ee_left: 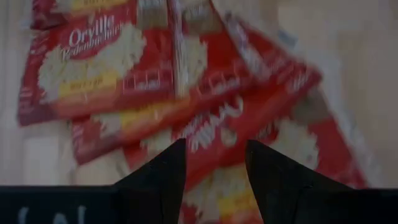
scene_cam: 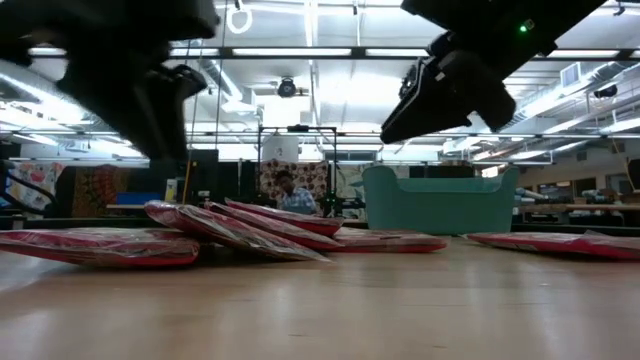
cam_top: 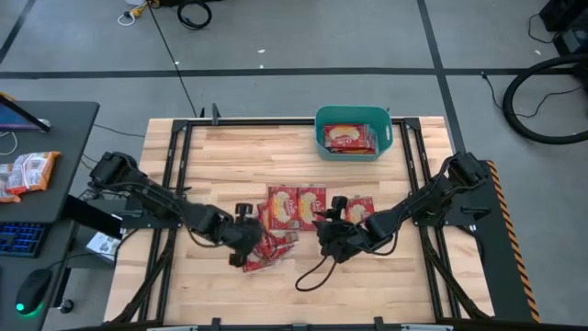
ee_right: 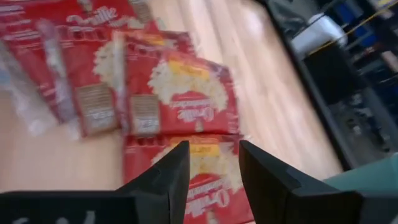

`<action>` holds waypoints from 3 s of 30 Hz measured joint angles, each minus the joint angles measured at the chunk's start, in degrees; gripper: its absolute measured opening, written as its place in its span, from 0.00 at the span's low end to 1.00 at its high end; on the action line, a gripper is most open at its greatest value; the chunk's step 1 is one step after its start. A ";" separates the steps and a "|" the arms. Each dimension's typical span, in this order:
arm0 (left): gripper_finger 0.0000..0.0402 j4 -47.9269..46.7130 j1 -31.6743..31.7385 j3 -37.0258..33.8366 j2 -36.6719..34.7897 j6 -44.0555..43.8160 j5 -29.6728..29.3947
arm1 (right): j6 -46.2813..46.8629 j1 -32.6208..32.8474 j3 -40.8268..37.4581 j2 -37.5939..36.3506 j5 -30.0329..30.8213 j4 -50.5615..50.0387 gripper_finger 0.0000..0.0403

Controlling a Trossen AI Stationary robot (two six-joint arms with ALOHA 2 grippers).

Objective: Sort popcorn bags into baskets
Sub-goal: Put the popcorn bag into the green bin

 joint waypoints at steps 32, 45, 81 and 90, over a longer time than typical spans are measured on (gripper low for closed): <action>0.34 3.99 -8.54 -1.73 14.93 21.17 -24.73 | -5.65 -3.97 0.00 0.00 -5.28 7.01 0.35; 0.06 -6.47 -6.78 5.72 11.47 12.48 -11.44 | -2.20 -0.95 0.00 -2.85 1.74 -0.79 0.35; 0.06 15.18 32.47 22.75 11.60 32.76 -5.54 | 45.33 7.17 -1.32 -8.68 15.41 -42.43 0.35; 0.06 32.79 39.07 23.80 19.22 40.45 1.92 | 54.48 7.54 -5.40 -8.67 10.34 -43.50 0.35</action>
